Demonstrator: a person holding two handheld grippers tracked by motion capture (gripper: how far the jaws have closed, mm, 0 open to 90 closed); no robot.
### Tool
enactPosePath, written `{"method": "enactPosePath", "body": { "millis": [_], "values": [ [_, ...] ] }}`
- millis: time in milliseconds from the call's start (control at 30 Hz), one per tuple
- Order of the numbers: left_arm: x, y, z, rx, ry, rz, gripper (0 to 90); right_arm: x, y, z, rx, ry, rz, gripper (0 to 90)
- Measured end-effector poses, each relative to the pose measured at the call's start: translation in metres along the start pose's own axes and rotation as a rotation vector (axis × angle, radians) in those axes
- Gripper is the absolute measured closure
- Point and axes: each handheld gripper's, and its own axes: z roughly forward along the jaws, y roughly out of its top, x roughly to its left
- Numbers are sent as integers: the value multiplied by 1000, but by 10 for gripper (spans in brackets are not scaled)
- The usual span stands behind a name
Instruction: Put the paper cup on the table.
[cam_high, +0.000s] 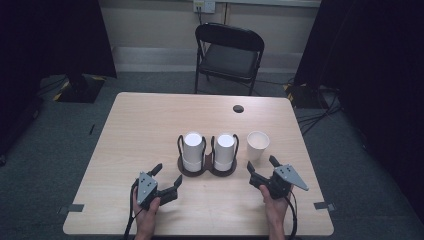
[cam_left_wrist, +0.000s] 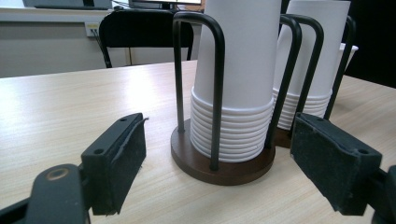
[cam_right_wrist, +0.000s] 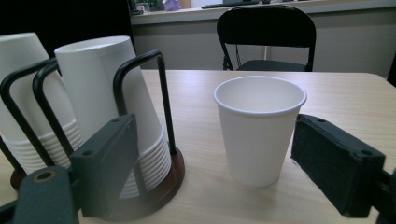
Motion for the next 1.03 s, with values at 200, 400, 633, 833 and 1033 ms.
{"method": "enactPosePath", "body": {
  "millis": [200,400,633,833,1033],
  "values": [
    [0,0,0,-1,-1,2,180,12,-7,-4,-1,-8,-17,145],
    [0,0,-1,-10,21,-12,154,32,-18,-6,8,25,-28,145],
    [-2,-1,-1,-16,38,-3,152,50,-22,-8,-5,74,-47,145],
    [-1,-1,-2,-21,39,-11,152,55,-32,-4,24,100,-55,145],
    [-1,-1,-2,-23,38,-12,153,54,-36,-1,41,86,-59,145]
  ]
}}
